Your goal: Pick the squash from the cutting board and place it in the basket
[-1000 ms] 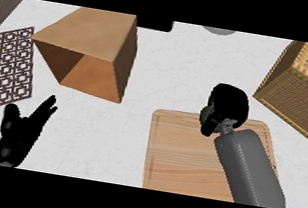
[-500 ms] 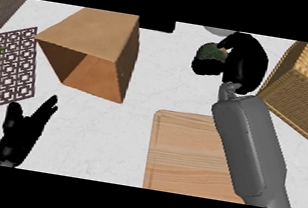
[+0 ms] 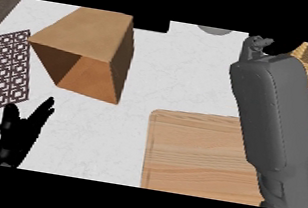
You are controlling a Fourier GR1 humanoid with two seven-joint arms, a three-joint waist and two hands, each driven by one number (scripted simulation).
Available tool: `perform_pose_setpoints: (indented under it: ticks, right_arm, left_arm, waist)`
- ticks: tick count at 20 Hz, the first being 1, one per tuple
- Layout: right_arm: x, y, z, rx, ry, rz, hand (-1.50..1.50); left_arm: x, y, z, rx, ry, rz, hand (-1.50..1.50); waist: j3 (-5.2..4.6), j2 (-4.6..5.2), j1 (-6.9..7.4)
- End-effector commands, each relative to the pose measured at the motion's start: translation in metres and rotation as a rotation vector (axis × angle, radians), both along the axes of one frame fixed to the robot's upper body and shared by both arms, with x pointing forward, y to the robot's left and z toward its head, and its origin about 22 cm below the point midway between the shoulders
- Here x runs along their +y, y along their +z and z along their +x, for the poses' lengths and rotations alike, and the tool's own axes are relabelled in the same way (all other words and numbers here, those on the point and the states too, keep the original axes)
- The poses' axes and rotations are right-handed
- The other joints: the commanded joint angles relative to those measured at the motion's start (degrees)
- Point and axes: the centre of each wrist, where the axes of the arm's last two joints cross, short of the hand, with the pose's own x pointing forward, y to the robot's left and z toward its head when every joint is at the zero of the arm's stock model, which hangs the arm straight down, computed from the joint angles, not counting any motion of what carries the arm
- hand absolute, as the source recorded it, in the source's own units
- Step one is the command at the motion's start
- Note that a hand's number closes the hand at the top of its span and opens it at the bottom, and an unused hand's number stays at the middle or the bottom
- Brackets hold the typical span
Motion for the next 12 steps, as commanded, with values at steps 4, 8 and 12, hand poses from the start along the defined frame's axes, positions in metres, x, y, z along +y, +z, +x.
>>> perform_pose_setpoints:
  ticks: [4, 8, 12]
  right_arm:
    - [-0.029, 0.062, -0.003, -0.05, -0.151, 0.062, 1.5]
    - [-0.075, 0.07, 0.014, -0.021, -0.204, 0.07, 1.5]
    - [-0.101, 0.069, 0.017, 0.014, -0.229, 0.062, 1.5]
  left_arm:
    - [-0.003, -0.018, -0.01, 0.071, 0.021, -0.01, 0.0]
    - [0.004, -0.021, -0.005, 0.071, 0.014, -0.03, 0.0]
    - [0.006, -0.016, -0.01, 0.062, 0.015, -0.007, 0.0]
  waist:
    - [-0.45, 0.12, -0.69]
    - [-0.46, 0.4, -0.47]
    - [-0.43, 0.31, -0.34]
